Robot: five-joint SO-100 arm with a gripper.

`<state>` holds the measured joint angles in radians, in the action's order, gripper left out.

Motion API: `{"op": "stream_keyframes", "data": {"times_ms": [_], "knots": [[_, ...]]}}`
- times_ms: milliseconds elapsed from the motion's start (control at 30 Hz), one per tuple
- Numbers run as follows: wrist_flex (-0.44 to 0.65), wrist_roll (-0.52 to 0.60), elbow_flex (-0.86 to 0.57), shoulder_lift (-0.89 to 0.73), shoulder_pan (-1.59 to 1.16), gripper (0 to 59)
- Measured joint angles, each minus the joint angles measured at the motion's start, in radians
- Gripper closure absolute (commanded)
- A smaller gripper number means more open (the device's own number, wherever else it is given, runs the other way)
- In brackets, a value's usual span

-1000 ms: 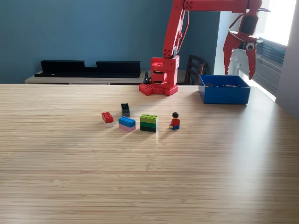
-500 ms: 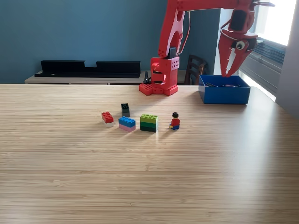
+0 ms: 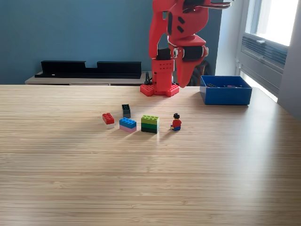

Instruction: Grasp a lego block and put it in the bin.

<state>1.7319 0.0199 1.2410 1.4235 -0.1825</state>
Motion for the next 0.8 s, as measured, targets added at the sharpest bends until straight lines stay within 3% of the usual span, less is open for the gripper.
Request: {"op": "stream_keyframes", "data": {"times_ms": [500,800], "knots": [[0.0,-0.064,0.0,0.0,0.132,58.6],[0.0,-0.051,-0.092,0.0,0.17,58.6]]}}
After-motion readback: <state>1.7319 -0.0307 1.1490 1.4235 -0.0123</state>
